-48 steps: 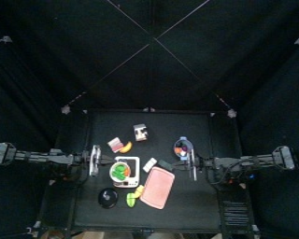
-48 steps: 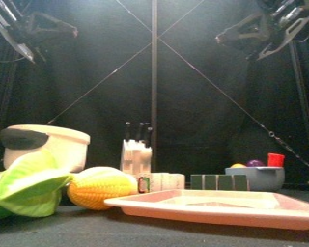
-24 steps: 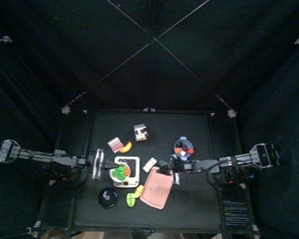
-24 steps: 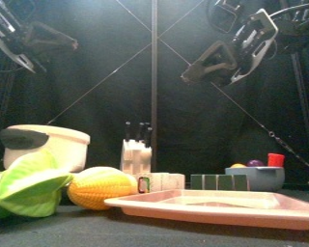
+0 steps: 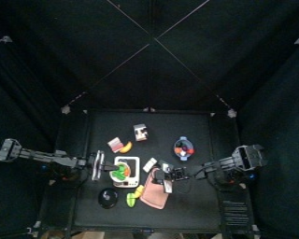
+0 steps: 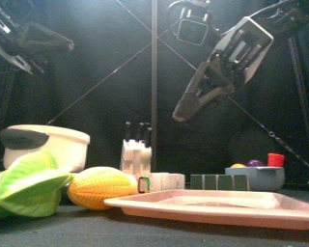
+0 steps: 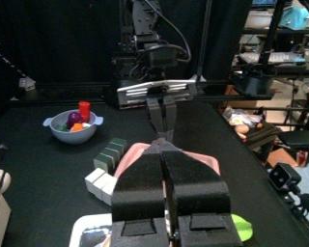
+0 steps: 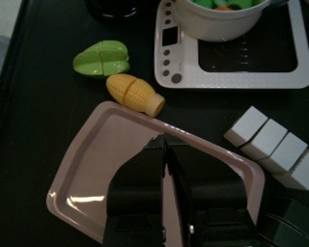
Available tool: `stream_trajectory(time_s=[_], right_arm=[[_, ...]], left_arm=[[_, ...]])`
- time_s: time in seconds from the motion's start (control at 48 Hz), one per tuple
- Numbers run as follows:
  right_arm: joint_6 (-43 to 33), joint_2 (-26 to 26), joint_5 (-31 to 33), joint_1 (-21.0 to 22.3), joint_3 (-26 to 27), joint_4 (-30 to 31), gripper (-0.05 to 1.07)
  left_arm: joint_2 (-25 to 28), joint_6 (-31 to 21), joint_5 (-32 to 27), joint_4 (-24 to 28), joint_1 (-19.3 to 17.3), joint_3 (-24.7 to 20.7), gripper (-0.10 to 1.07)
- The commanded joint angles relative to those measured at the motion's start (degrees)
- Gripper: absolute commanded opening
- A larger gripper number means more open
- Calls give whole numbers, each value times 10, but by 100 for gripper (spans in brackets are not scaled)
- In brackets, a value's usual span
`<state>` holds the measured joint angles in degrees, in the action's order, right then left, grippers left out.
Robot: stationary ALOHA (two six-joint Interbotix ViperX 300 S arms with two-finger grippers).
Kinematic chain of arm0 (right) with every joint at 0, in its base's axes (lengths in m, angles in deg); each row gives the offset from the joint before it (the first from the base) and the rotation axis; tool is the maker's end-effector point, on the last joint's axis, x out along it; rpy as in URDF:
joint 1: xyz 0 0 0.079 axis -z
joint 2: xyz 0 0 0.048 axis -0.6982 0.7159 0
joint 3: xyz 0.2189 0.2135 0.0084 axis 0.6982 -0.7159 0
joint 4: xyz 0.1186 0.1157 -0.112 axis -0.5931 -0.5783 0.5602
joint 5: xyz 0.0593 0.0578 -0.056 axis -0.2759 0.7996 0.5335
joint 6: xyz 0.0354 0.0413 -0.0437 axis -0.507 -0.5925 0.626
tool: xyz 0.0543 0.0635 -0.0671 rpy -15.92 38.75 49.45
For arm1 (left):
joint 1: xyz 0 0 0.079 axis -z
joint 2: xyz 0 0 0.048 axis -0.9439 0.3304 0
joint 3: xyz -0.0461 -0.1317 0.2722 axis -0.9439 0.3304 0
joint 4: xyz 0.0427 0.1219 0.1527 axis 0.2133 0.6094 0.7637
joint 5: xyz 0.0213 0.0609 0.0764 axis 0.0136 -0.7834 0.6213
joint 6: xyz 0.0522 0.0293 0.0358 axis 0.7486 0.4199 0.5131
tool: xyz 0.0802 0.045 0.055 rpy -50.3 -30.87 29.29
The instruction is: Place corn on big plate
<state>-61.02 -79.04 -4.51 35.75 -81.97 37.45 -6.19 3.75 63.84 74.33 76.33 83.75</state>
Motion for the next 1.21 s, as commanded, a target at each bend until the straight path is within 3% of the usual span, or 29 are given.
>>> stream_trajectory(time_s=[0.0, 0.5, 0.75, 1.188], right_arm=[[0, 20, 13, -8, 40, 9, 38], [2, 150, 74, -38, 177, 25, 98], [1, 192, 130, -49, 229, 80, 99], [3, 207, 134, -50, 263, 119, 99]], left_arm=[[1, 0, 5, 0, 1, -7, -4], [1, -1, 5, 0, 1, -4, -4], [2, -1, 4, 0, 1, -1, -4], [1, -1, 4, -1, 1, 3, -4]])
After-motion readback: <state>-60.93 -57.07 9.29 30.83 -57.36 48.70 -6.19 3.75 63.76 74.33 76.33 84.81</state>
